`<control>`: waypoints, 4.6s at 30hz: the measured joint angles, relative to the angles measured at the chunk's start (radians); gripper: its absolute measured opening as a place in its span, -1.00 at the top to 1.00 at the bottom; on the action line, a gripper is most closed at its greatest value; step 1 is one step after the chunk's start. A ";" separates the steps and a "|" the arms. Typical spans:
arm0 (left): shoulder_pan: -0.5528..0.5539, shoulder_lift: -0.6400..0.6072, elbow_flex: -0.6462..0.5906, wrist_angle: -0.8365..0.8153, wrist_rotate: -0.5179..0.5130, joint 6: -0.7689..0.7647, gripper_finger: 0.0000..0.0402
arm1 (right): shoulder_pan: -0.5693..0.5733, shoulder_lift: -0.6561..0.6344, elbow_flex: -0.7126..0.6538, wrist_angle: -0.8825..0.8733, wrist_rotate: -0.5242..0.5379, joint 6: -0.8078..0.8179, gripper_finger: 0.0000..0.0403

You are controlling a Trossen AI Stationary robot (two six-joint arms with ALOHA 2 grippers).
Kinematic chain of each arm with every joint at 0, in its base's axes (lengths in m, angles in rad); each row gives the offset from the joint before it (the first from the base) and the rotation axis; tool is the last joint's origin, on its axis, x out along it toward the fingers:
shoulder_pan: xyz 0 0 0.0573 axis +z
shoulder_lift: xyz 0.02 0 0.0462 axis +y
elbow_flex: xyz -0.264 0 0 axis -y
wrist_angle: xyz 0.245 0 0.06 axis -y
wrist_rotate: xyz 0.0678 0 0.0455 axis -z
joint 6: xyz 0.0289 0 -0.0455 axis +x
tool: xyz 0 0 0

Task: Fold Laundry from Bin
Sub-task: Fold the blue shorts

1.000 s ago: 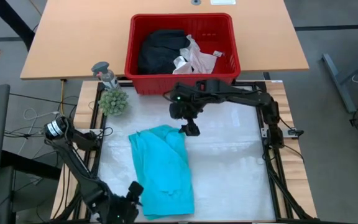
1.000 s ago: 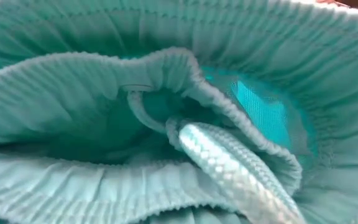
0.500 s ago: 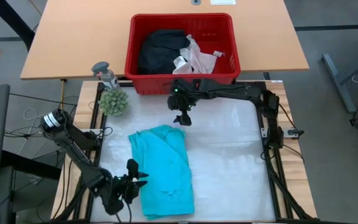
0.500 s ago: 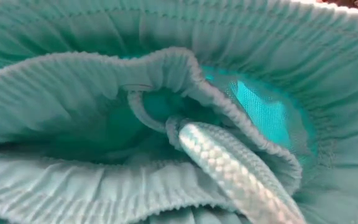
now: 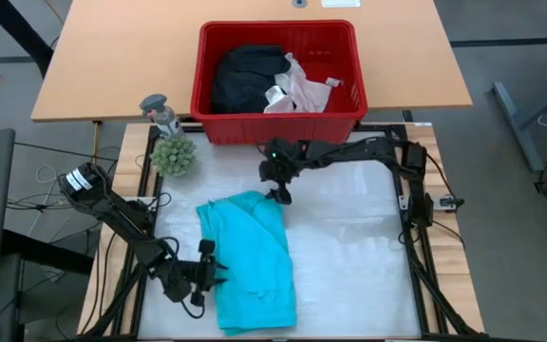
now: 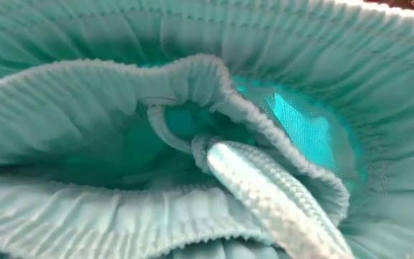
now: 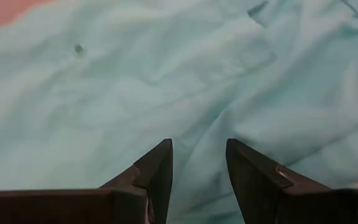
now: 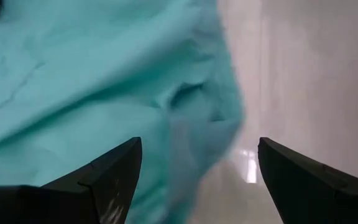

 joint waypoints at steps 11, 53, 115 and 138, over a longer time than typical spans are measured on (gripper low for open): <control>-0.001 0.000 0.000 0.001 0.012 -0.019 0.31 | 0.012 0.001 -0.091 0.138 0.054 0.049 -0.41; -0.023 0.001 0.000 0.008 0.107 -0.058 0.31 | -0.060 0.000 0.097 0.091 0.105 0.075 -0.30; -0.051 -0.255 0.090 -0.767 -0.297 -0.363 0.31 | 0.795 0.324 0.299 -0.123 0.474 0.618 -0.52; 0.050 -0.254 0.071 -0.699 -0.451 -0.147 0.31 | 0.802 0.091 0.288 -0.419 0.674 0.750 -0.52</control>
